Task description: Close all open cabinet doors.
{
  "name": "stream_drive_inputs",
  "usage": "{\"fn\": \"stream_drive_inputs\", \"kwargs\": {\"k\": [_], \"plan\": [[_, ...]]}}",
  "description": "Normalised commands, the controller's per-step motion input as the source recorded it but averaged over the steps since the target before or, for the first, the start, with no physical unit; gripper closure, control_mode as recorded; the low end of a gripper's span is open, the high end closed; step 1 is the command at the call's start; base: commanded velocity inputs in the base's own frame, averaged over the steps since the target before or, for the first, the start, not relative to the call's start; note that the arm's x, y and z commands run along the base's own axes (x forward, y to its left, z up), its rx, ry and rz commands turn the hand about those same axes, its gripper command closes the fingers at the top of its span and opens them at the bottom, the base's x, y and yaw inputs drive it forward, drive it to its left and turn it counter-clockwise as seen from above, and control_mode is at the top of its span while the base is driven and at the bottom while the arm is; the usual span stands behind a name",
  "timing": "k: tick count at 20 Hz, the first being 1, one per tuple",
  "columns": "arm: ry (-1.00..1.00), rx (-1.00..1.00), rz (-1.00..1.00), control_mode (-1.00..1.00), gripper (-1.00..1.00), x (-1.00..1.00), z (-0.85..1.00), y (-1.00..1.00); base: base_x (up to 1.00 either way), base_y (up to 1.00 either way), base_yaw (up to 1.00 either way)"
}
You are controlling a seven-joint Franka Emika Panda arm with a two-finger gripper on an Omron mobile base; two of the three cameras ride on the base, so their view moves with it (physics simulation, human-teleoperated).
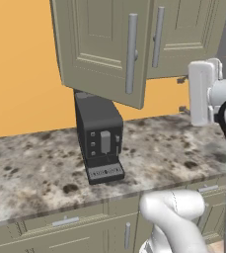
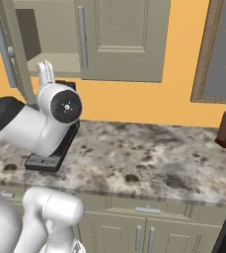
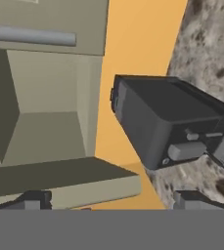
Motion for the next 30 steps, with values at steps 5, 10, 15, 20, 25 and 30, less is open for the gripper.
{"fn": "stream_drive_inputs", "kwargs": {"k": [5, 10, 15, 20, 25, 30], "plan": [[0.11, 0.00, -0.11, -1.00, -1.00, -0.40, 0.00, 0.31, 0.00, 0.00, 0.00], [0.06, 0.00, -0.11, -1.00, -1.00, -0.29, 0.00, 0.42, 0.00, 0.00, 0.00], [0.00, 0.00, -0.23, -1.00, -1.00, -0.15, 0.00, 0.50, 0.00, 0.00, 0.00], [0.00, 0.00, -0.29, -1.00, -1.00, -0.08, 0.00, 0.48, 0.00, 0.00, 0.00], [-0.01, -0.03, -0.38, -1.00, -1.00, 0.16, 0.00, 0.47, 0.00, 0.00, 0.00], [0.00, -0.03, -0.30, -1.00, -1.00, 0.31, 0.00, 0.35, 0.00, 0.00, 0.00]]}}
